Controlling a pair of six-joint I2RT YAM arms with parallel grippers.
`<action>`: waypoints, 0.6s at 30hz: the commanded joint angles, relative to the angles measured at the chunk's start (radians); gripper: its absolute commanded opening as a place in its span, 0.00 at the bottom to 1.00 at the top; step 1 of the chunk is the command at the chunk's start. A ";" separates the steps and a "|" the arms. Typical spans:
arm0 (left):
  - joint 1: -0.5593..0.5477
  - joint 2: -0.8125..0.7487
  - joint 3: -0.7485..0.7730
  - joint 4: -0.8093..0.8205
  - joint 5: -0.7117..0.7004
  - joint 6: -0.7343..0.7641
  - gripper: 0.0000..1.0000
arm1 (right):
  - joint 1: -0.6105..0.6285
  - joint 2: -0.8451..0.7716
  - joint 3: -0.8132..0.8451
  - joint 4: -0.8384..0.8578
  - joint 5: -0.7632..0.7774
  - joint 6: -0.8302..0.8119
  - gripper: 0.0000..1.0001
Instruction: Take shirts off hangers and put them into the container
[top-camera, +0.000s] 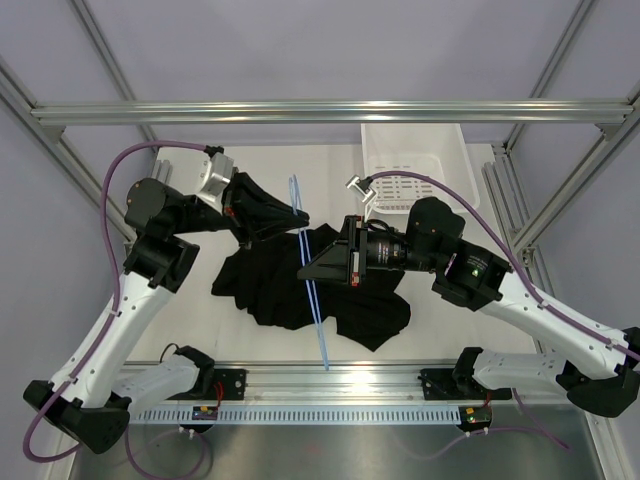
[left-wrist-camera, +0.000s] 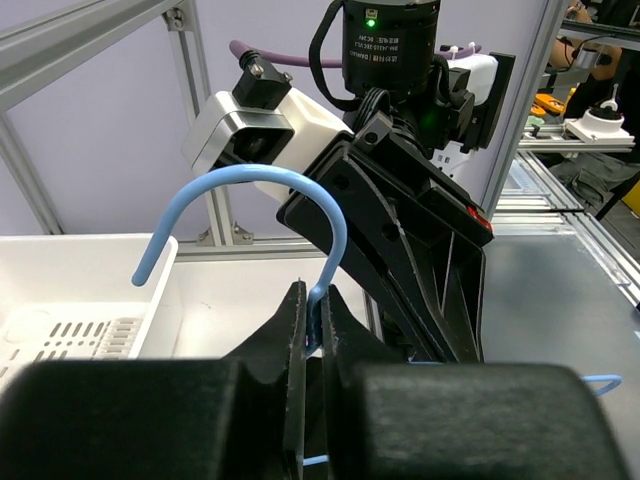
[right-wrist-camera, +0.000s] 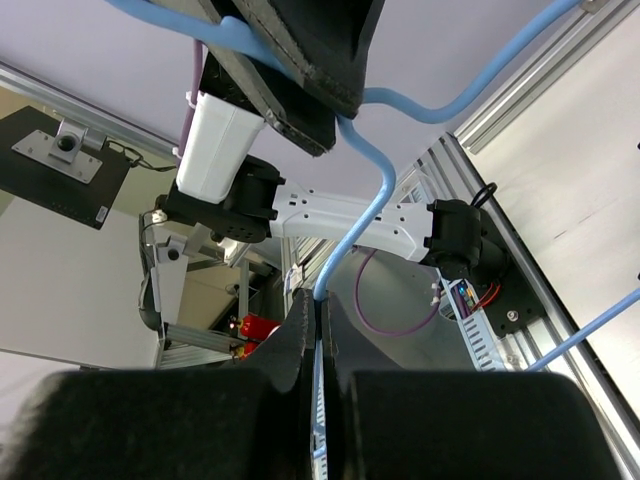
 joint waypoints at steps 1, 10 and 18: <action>-0.003 -0.016 0.019 0.035 -0.029 -0.019 0.11 | 0.010 -0.020 0.019 0.042 -0.021 -0.014 0.00; -0.001 -0.074 -0.023 0.017 -0.106 -0.021 0.99 | 0.010 -0.020 0.025 0.050 -0.028 -0.009 0.00; -0.003 -0.224 -0.052 -0.274 -0.655 0.133 0.99 | 0.016 -0.023 0.030 0.039 -0.004 -0.009 0.00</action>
